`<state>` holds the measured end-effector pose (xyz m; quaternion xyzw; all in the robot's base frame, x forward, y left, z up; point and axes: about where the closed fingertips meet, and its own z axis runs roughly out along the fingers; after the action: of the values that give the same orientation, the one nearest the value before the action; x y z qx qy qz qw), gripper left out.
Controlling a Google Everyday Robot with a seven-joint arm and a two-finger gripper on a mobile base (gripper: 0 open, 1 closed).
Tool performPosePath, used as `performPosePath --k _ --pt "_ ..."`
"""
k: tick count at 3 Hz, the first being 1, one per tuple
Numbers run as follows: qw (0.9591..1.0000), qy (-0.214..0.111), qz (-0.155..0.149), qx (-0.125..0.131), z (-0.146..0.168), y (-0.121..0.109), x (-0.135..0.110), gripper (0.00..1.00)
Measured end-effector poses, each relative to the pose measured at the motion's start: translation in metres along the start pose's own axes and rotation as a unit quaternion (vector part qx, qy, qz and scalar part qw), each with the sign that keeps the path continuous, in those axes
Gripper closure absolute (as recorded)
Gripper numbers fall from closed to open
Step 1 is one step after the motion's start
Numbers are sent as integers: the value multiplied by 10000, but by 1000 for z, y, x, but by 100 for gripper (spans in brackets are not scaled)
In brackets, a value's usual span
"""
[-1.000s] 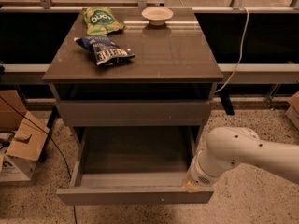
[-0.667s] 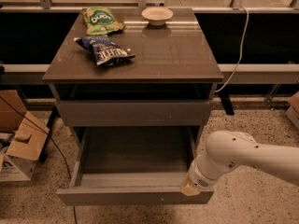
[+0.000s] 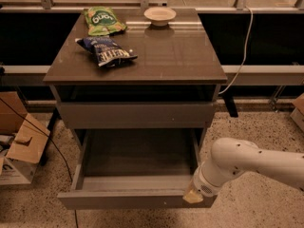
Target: Close middle drawer
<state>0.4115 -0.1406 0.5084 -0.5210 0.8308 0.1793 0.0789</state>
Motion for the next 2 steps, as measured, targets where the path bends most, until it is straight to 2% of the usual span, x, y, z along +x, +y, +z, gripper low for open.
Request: performPosePath --k 1,2 --pt "9999 117 -27 -7 5 0 0 100" --pt "9999 146 0 -52 23 -1 3 100"
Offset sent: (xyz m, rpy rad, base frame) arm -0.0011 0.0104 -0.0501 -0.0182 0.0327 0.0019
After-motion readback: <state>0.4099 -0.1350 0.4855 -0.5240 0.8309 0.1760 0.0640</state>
